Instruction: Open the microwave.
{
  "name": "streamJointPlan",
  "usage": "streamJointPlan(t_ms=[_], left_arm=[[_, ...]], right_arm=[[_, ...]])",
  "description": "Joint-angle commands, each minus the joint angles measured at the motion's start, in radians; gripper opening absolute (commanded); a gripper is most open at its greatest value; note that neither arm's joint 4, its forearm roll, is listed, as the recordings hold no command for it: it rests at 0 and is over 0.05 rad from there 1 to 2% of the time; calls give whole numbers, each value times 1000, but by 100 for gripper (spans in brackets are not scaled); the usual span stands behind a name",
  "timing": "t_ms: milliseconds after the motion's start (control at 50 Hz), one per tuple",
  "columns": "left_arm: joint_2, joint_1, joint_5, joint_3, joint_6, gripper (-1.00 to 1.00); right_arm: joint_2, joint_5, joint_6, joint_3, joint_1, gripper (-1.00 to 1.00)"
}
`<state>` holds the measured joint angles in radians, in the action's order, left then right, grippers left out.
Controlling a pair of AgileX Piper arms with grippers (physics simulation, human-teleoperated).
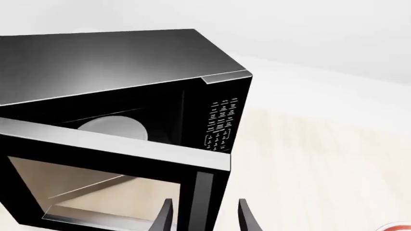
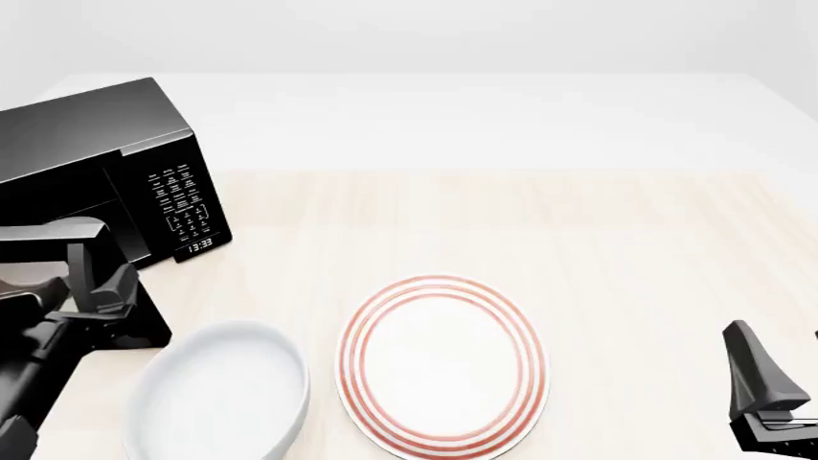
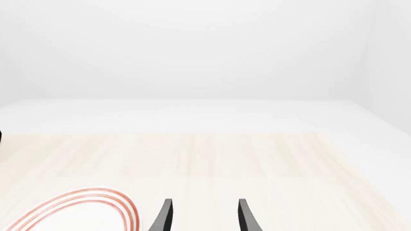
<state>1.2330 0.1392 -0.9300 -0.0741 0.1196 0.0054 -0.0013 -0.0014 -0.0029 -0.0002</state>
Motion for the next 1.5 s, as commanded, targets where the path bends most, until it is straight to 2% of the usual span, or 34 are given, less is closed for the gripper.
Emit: streamJointPlan(t_ms=[20, 200, 480, 560, 720, 780, 960, 1100, 1260, 1360, 1500], left_arm=[[-37, -4, 25, 2, 2, 100], [-111, -2, 76, 23, -3, 100], [-322, 8, 261, 41, -24, 100], [-416, 10, 350, 36, -28, 100], [-486, 13, 408, 42, -36, 100], [-572, 21, 491, 31, -38, 100], [-753, 21, 648, 26, -39, 100], [-903, 34, 807, 0, -51, 100], [-993, 40, 910, -22, -56, 100], [-1056, 54, 1010, -76, -65, 100], [-1105, 54, 1097, -149, -74, 100]], right_arm=[[0, 0, 0, 0, 0, 100], [0, 0, 0, 0, 0, 100], [0, 0, 0, 0, 0, 100], [0, 0, 0, 0, 0, 100], [0, 0, 0, 0, 0, 100], [0, 0, 0, 0, 0, 100], [0, 0, 0, 0, 0, 100], [0, 0, 0, 0, 0, 100], [0, 0, 0, 0, 0, 100], [0, 0, 1, 0, 0, 100], [0, 0, 0, 0, 0, 100]])
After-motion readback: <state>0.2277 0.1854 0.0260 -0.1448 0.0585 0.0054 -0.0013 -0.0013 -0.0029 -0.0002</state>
